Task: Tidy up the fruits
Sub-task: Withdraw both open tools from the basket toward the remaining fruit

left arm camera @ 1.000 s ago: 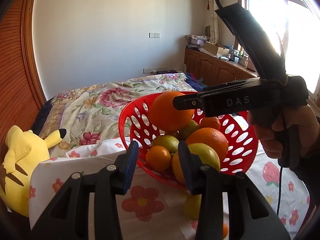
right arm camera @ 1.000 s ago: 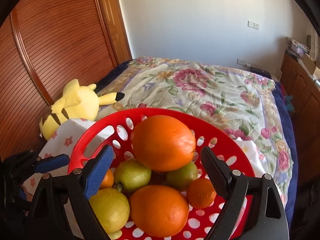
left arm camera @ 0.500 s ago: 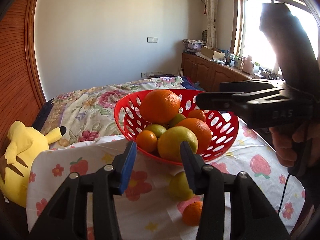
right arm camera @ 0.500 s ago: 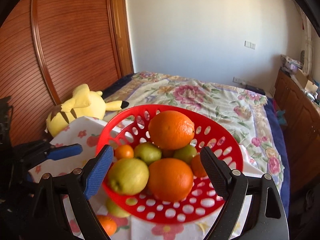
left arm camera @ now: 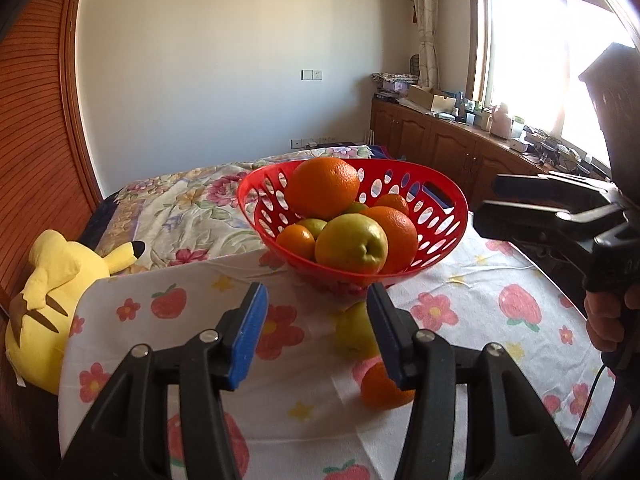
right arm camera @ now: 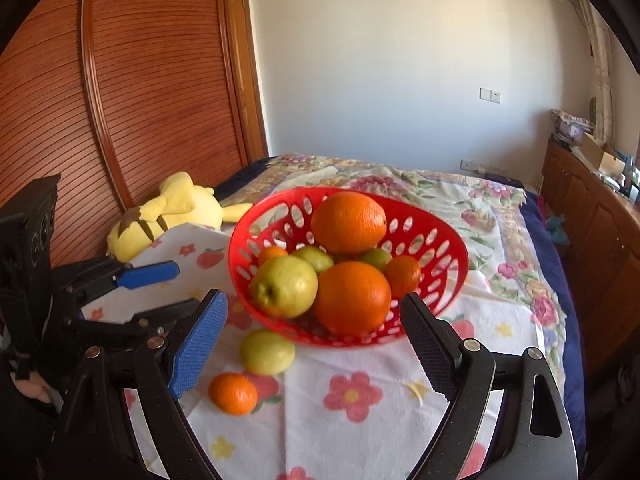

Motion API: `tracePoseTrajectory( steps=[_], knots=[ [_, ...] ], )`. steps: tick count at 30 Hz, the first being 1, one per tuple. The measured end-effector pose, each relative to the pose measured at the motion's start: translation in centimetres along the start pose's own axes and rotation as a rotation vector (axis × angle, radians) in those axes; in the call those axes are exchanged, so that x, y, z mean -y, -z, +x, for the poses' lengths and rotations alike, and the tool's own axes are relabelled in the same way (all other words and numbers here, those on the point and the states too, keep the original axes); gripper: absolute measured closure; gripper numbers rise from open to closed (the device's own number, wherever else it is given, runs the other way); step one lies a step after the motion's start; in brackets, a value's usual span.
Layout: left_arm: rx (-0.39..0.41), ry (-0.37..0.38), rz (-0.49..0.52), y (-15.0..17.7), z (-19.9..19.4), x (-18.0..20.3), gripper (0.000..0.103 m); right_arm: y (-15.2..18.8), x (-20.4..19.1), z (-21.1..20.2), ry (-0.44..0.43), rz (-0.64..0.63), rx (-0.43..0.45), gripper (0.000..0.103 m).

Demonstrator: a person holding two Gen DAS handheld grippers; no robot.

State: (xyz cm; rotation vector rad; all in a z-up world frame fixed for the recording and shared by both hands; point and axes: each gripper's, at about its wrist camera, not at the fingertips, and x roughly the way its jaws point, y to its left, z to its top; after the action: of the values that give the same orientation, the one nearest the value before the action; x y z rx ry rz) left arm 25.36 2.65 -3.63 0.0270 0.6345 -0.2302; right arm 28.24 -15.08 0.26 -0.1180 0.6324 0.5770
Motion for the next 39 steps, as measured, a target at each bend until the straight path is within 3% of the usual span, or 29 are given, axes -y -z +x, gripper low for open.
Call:
tracePoseTrajectory(
  steps=[13, 33, 39],
  knots=[
    [-0.008, -0.025, -0.049, 3.2, -1.1, -0.7, 0.044, 4.8, -1.4, -0.9, -0.009, 0.016, -0.028, 0.014],
    [-0.026, -0.039, -0.056, 6.1, -2.3, -1.4, 0.039, 7.9, -5.1, 4.0, -0.056, -0.005, -0.141, 0.024],
    [-0.003, -0.048, -0.037, 7.0, -2.2, -1.2, 0.039, 8.4, -6.0, 5.4, -0.057, -0.015, -0.168, 0.033]
  ],
)
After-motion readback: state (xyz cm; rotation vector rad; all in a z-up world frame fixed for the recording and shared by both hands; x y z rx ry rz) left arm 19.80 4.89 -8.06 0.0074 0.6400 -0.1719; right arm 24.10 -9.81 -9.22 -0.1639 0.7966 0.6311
